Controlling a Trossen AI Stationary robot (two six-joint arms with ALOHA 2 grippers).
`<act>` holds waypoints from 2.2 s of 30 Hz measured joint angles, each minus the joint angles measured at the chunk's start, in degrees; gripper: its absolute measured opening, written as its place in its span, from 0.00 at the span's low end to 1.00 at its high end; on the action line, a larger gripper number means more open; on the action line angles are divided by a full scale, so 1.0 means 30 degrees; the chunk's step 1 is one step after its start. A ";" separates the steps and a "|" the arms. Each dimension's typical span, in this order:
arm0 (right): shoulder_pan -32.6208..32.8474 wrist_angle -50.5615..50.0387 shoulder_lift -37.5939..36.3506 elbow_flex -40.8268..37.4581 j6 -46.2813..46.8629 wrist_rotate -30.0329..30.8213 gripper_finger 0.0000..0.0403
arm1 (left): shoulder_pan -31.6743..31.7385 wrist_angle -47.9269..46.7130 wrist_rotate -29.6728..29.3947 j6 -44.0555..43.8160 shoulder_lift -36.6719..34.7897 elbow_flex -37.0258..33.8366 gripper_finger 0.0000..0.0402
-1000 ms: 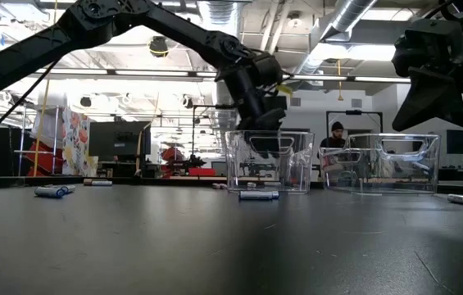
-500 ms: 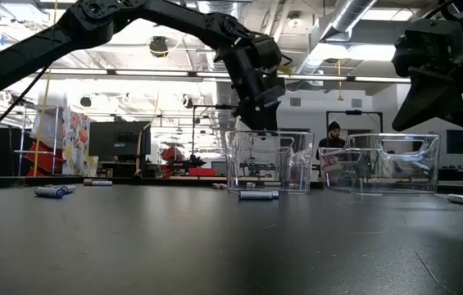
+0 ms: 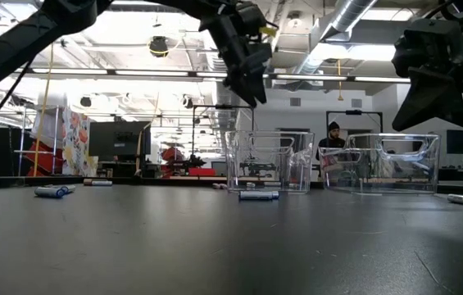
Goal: Sort batteries
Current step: Adjust all the transparent bin
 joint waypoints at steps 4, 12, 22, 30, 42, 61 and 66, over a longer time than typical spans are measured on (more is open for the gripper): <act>0.0000 0.0077 0.0005 0.0002 0.0000 0.0000 0.04 | 0.0178 -0.0192 0.0166 -0.0062 -0.0204 0.0000 0.69; 0.0000 0.0169 0.0007 0.0000 0.0371 0.0000 0.04 | 0.0048 -0.0053 0.0969 -0.0364 -0.0199 -0.0498 0.69; 0.0015 0.0143 0.0007 0.0000 0.0692 -0.0004 0.04 | 0.0028 0.0498 0.0940 -0.0843 -0.0174 -0.2069 0.69; 0.0015 0.0116 0.0005 0.0000 0.0649 -0.0007 0.04 | -0.0735 0.3399 0.2762 -0.1693 -0.0182 -0.3710 0.69; 0.0169 -0.0050 0.0007 0.0001 0.0481 -0.0101 0.04 | -0.1410 0.6983 0.2027 -0.3043 -0.0365 -0.5693 0.69; 0.0353 0.0029 0.0007 0.0000 0.0634 -0.0126 0.04 | -0.2399 1.6936 -0.2440 -0.6243 -1.4325 -2.4390 0.69; -0.0876 0.0598 0.0000 0.0000 0.0467 -0.0064 0.04 | -0.2828 1.6846 -0.3171 -0.6934 -1.7958 -2.7463 0.69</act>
